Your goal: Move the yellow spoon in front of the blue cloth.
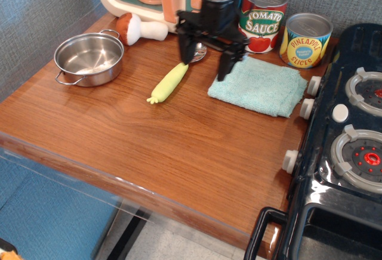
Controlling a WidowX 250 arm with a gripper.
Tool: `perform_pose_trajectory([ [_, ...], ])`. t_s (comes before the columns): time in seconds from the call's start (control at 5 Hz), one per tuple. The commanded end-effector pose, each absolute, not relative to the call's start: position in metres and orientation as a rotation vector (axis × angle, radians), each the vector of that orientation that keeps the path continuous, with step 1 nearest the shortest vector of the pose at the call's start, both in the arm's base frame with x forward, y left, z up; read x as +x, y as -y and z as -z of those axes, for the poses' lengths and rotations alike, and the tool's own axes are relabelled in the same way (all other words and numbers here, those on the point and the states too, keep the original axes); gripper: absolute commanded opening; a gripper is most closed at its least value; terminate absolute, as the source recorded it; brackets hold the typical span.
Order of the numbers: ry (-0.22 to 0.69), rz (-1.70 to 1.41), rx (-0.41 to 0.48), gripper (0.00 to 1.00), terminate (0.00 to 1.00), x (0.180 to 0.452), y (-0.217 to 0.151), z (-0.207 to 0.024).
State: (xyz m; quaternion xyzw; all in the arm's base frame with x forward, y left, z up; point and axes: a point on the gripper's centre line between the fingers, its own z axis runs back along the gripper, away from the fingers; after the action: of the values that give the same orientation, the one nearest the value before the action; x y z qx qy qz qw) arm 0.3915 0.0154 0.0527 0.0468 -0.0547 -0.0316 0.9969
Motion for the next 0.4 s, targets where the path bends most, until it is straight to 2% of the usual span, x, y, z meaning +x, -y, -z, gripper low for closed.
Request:
perform_pose_trajectory([
  [0.0, 0.136, -0.031, 0.068, 1.0, 0.0, 0.389, -0.041, -0.053],
  [0.2, 0.108, -0.045, 0.065, 1.0, 0.0, 0.39, -0.047, -0.043],
])
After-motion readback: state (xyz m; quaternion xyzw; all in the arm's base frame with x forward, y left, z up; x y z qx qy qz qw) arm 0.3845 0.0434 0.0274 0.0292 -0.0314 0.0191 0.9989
